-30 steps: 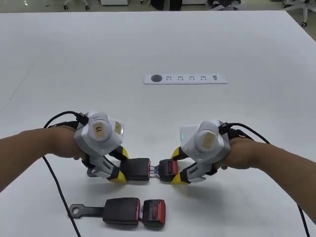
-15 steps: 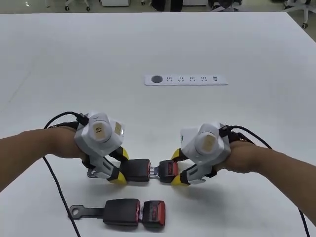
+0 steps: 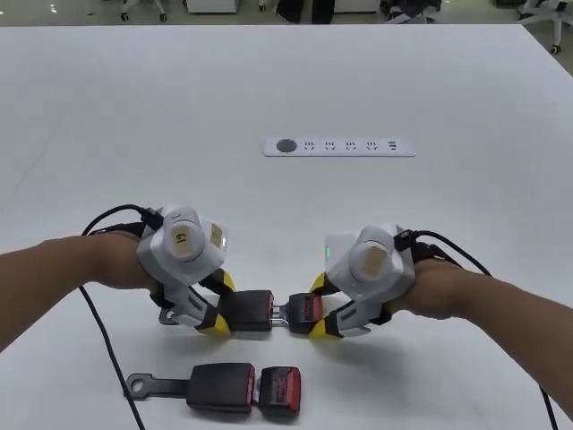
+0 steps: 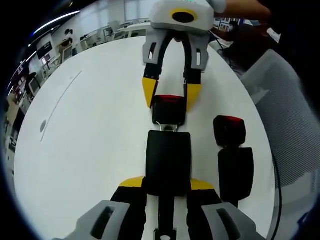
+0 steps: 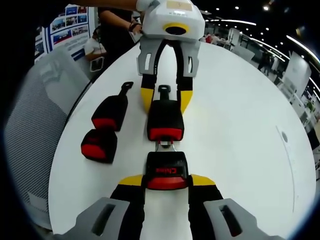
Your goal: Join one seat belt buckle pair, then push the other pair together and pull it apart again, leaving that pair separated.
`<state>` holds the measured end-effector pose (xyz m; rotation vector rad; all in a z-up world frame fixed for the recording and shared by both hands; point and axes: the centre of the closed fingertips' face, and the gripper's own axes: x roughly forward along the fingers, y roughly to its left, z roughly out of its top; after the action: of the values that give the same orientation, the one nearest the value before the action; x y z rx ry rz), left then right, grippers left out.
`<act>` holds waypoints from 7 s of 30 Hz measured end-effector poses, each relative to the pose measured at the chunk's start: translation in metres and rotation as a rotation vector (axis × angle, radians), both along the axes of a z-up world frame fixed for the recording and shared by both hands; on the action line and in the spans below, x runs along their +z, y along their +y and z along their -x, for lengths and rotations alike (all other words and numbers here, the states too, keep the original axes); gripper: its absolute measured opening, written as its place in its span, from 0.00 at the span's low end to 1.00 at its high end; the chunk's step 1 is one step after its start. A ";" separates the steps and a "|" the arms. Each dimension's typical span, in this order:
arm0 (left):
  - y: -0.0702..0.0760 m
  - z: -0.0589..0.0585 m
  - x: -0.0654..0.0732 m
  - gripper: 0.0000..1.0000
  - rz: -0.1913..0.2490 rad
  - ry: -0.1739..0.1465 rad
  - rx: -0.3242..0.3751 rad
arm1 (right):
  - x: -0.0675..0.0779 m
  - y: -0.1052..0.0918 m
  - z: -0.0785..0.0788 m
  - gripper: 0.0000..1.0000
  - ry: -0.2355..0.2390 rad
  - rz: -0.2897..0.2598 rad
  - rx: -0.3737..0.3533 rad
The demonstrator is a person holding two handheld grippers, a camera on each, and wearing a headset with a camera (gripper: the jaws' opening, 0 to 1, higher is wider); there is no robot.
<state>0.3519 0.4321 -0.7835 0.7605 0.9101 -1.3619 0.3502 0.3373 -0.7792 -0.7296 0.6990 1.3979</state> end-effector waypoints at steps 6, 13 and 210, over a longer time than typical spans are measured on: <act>0.000 0.001 0.001 0.31 -0.002 0.000 0.000 | 0.000 0.001 0.000 0.29 0.000 0.006 -0.006; 0.000 0.002 0.001 0.31 -0.003 0.001 0.004 | 0.001 0.005 0.000 0.28 0.001 0.007 -0.013; 0.070 0.058 0.040 0.61 0.268 -0.123 0.564 | 0.025 -0.113 0.057 0.74 -0.068 -0.041 -0.298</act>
<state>0.2937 0.5024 -0.7438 0.3376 0.7497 -0.9003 0.2932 0.2245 -0.7541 -0.6104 0.6927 1.1069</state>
